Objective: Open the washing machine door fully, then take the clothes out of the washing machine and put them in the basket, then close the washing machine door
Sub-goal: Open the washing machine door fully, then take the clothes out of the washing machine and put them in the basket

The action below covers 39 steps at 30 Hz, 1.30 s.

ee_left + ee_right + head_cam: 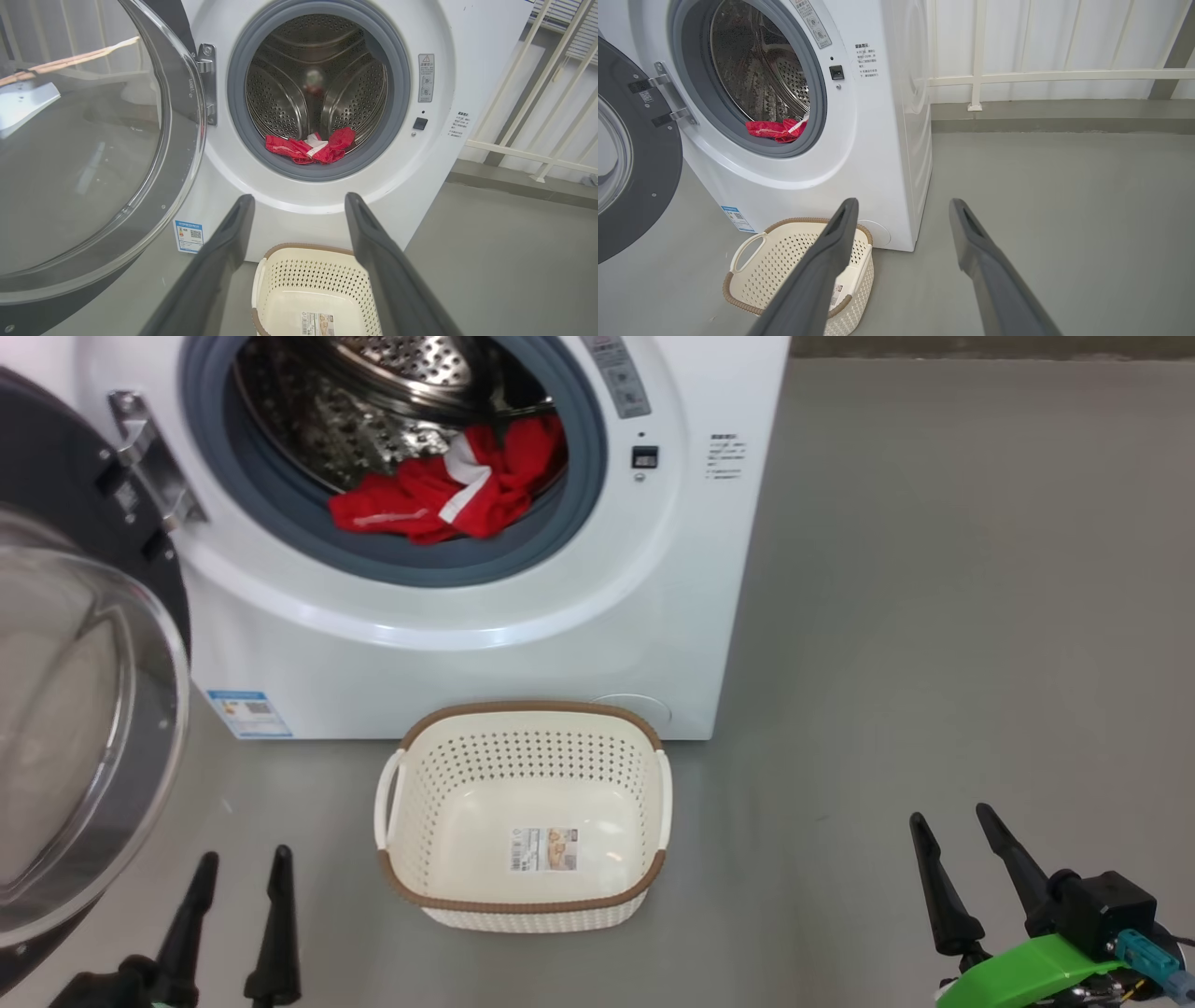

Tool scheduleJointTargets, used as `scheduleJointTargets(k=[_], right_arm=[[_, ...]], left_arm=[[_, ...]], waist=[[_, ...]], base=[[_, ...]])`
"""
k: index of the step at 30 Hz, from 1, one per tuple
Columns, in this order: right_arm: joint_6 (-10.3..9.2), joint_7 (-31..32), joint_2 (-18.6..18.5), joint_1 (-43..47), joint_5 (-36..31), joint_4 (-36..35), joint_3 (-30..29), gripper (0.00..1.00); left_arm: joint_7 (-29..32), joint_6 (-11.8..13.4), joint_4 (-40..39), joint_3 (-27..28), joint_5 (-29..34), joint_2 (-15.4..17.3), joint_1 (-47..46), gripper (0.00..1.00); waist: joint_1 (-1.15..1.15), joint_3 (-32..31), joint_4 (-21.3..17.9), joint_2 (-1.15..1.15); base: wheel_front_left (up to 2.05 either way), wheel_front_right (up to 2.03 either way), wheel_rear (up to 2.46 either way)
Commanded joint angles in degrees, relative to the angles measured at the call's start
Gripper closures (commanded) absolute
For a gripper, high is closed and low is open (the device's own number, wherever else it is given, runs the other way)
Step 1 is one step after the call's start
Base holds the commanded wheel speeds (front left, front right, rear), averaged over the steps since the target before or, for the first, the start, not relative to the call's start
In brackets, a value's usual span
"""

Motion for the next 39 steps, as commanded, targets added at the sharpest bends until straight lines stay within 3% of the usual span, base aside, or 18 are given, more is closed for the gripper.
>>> scheduleJointTargets(k=[1,18,39], right_arm=[[0.36,-0.54,-0.59,0.22,0.46,-1.59,0.92,0.0],[0.36,-0.54,-0.92,1.86,0.89,-2.84,-0.95,0.0],[0.36,-0.54,-0.71,1.61,0.35,-3.07,-1.13,0.0]], left_arm=[[-0.29,0.09,-2.15,1.02,-0.67,1.54,-0.23,0.0],[-0.29,0.09,-5.21,-3.65,-3.7,2.55,1.37,0.0],[-0.29,0.09,-6.28,-4.22,-3.69,3.51,0.75,0.0]], waist=[[0.0,-0.23,-1.71,0.0],[0.0,-0.03,-6.35,0.0],[0.0,0.61,-6.01,0.0]], base=[[0.0,0.0,0.0],[0.0,0.0,0.0],[0.0,0.0,0.0]])
